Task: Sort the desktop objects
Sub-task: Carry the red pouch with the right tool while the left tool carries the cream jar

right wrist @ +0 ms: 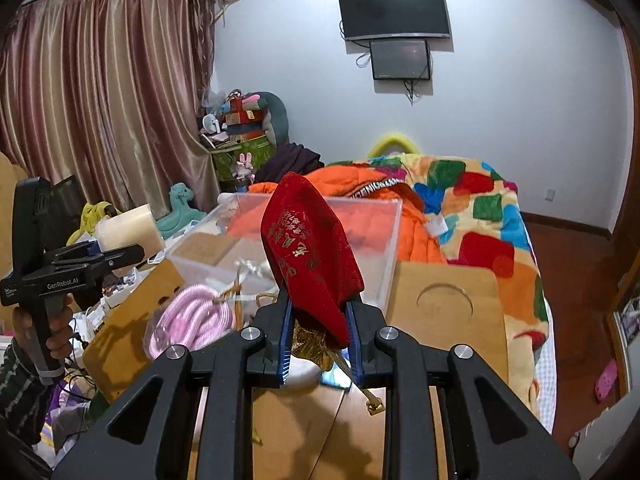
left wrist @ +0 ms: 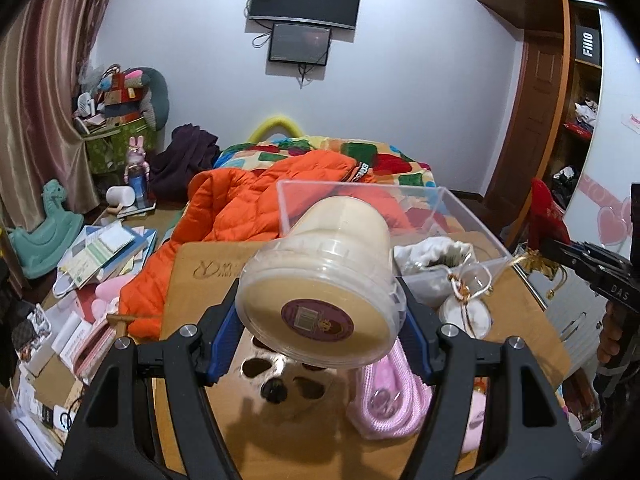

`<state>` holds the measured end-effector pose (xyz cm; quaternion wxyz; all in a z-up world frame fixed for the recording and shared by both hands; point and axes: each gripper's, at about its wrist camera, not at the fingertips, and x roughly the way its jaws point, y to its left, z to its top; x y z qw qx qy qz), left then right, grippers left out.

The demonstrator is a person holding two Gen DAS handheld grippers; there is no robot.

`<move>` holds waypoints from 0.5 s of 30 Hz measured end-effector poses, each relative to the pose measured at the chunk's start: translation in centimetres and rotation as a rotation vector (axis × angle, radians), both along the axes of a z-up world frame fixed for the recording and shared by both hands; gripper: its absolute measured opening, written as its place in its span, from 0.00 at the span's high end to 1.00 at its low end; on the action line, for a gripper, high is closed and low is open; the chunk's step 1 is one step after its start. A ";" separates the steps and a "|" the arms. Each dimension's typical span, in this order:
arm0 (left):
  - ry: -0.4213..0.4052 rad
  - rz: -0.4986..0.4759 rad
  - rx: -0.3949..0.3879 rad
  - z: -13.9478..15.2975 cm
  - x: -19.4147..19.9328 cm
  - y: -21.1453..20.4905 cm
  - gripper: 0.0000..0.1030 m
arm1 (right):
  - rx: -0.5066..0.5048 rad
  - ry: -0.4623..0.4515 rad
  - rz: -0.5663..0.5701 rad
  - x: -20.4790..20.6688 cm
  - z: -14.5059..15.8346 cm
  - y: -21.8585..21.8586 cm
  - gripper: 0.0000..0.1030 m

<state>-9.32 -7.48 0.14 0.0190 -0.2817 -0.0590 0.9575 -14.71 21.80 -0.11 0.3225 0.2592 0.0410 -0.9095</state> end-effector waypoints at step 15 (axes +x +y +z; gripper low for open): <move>-0.017 -0.035 -0.001 1.9 -4.9 0.5 0.34 | 0.009 0.014 0.034 -3.9 1.5 -2.3 0.80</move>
